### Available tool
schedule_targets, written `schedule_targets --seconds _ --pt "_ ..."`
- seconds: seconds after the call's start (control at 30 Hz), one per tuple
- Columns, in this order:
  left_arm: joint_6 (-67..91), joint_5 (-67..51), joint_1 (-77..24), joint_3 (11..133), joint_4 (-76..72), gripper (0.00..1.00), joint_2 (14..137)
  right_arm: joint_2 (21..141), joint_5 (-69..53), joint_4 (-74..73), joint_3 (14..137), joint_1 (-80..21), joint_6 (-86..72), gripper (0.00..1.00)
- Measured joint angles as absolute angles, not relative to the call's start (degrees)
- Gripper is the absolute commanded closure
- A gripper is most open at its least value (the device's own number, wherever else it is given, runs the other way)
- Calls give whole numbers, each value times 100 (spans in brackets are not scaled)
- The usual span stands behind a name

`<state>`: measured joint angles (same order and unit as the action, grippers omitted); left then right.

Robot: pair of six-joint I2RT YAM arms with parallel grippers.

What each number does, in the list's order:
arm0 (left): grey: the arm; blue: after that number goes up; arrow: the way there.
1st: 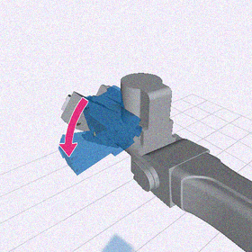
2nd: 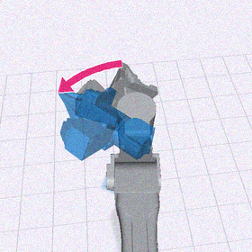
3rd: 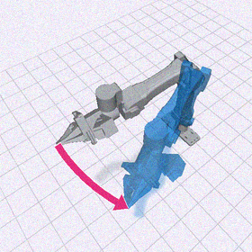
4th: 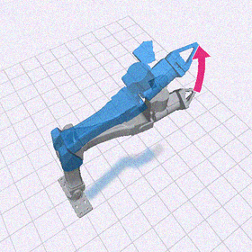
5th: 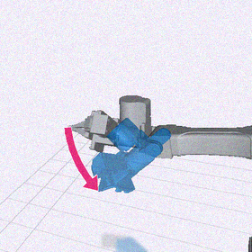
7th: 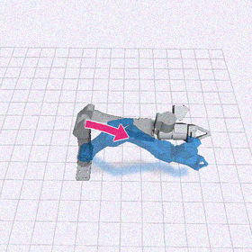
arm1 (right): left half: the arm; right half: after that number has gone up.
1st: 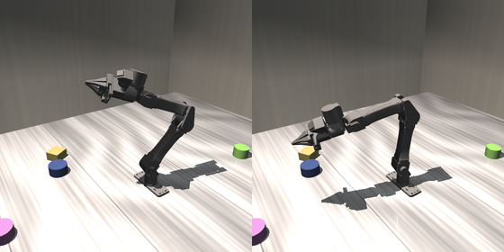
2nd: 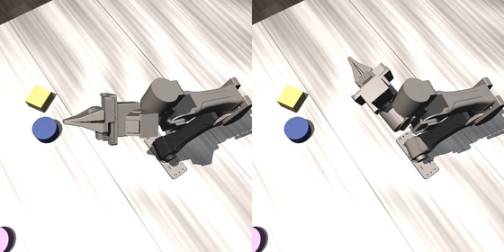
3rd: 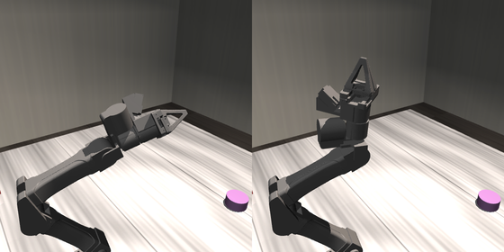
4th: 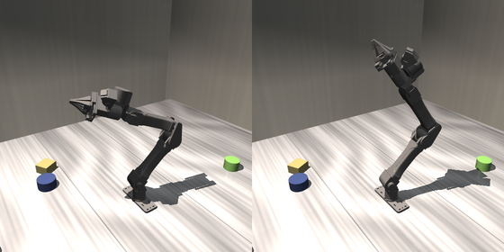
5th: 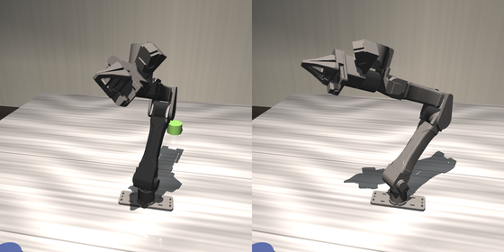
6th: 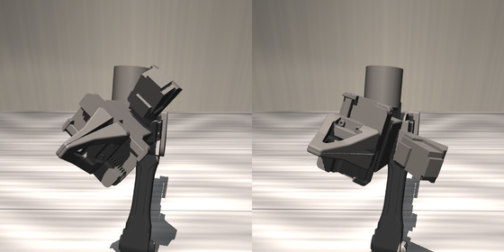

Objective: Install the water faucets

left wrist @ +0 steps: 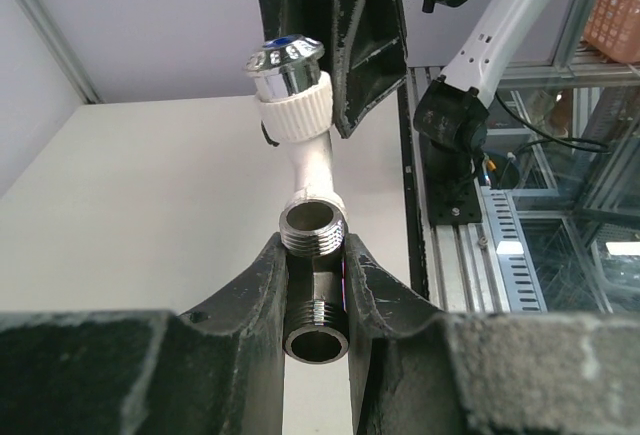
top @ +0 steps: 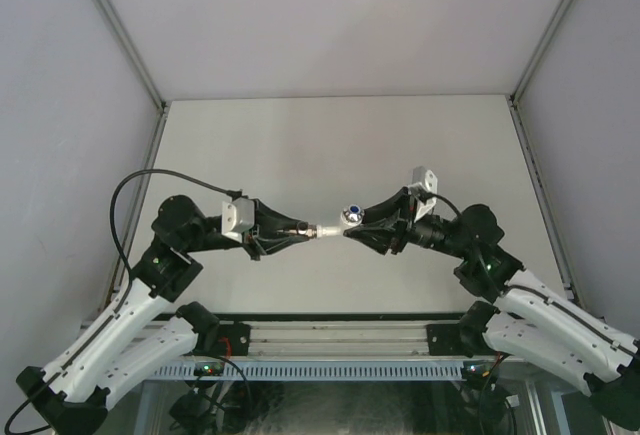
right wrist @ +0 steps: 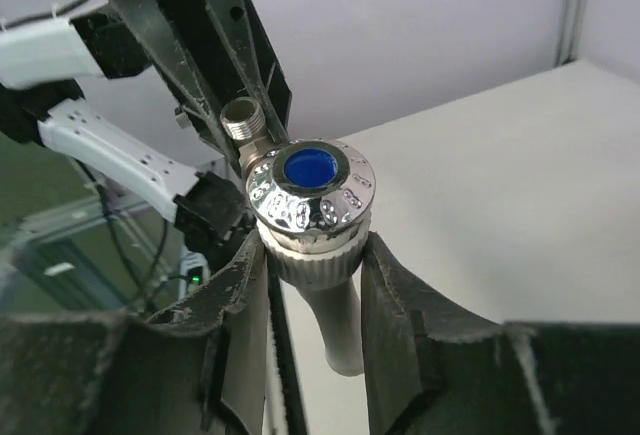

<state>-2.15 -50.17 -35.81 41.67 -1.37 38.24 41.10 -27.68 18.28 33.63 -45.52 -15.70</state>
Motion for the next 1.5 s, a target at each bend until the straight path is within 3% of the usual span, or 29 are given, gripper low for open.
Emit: schedule_targets --seconds 0.2,0.37,0.57,0.77,0.93,1.13,1.3,1.5 --pt "-268 -5019 -3581 4167 -163 100 3809 4484 -3232 1422 3754 -4119 -3127 87" --pt "-314 -5028 -3581 4167 -110 100 3728 4807 -3507 1007 4038 -3909 -4392 83" --pt "-318 -4998 -3583 4167 64 100 3717 4950 -3747 685 4082 -3726 -5256 48" --pt "-325 -5022 -3583 4167 45 100 3599 4458 -3120 349 4082 -3658 -4884 33" --pt "-320 -5074 -3588 4167 5 100 3531 3883 -2495 193 4082 -3636 -3854 29" --pt "-307 -5046 -3588 4167 5 100 3553 3271 -2252 183 4007 -3922 -1540 28" --pt "-259 -4963 -3588 4167 5 100 3599 2742 -1955 217 3529 -5457 1754 21" --pt "-143 -4812 -3588 4167 5 100 3594 3098 -242 694 2934 -7334 5253 17"
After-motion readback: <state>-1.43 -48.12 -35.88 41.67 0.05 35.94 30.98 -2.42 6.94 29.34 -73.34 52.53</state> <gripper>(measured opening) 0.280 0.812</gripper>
